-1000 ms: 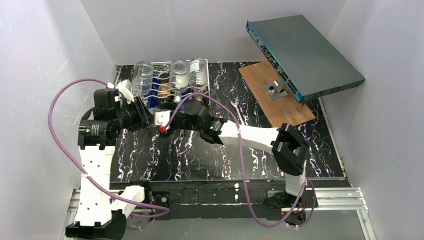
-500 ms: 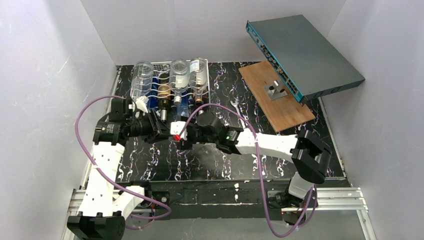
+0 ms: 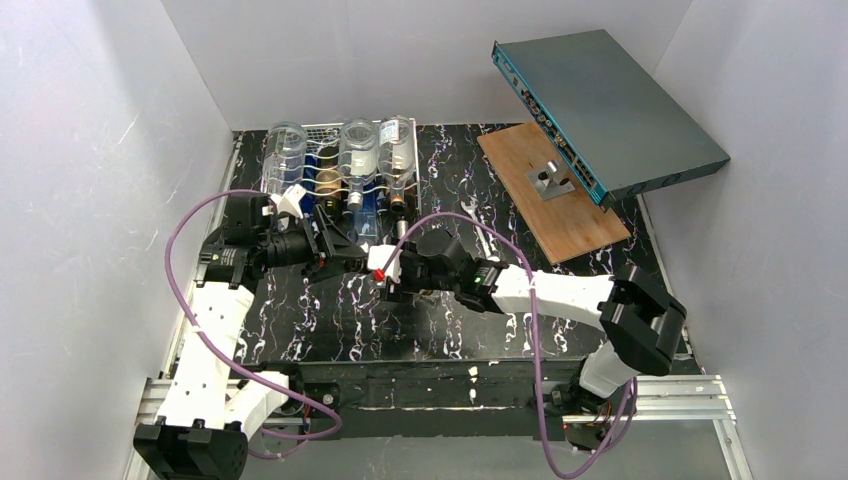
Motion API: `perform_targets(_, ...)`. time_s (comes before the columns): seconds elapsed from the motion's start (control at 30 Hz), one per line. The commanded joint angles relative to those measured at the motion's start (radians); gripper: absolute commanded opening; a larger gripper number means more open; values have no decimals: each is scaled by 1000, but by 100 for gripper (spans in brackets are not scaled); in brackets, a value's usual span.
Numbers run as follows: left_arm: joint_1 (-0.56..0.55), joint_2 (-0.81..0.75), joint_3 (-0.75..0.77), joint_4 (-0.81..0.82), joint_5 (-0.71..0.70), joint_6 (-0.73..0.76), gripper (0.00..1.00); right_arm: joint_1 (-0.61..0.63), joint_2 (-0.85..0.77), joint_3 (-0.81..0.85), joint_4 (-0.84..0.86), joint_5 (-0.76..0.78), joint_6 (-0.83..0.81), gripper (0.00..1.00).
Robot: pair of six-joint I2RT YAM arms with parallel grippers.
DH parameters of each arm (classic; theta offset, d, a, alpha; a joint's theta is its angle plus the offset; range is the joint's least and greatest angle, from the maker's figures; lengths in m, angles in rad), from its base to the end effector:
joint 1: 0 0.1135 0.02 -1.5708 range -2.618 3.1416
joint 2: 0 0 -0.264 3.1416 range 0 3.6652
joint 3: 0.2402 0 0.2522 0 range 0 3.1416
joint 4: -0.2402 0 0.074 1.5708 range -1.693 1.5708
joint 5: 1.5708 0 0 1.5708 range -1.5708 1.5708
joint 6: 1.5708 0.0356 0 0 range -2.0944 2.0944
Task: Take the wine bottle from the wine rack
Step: Place the wine bottle at the center of the board.
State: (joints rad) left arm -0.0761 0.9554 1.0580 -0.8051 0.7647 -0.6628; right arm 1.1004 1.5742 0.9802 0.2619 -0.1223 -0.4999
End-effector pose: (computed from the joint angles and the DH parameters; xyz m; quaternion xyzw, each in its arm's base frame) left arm 0.1788 -0.0384 0.3494 -0.0931 0.8511 -0.4566 0.2417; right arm 0.1597 0.3236 0.2545 -0.6078 0.5407 0.2189 0.5388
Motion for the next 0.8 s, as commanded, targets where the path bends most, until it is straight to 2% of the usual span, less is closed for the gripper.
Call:
perform_targets(0.0,-4,-34,2,50,74,-23,64,-17,-79,-40,35,-7,15,1)
perform_targets(0.3,-4,-69,69,34,-14,9,84,-113,-211,-102,36,-53,79,1)
perform_targets(0.57,-4,-143,128,38,-147,64,95,-244,-339,-156,44,-56,148,1)
perform_targets(0.77,-4,-254,80,77,-253,92,98,-355,-375,-170,115,-44,207,1)
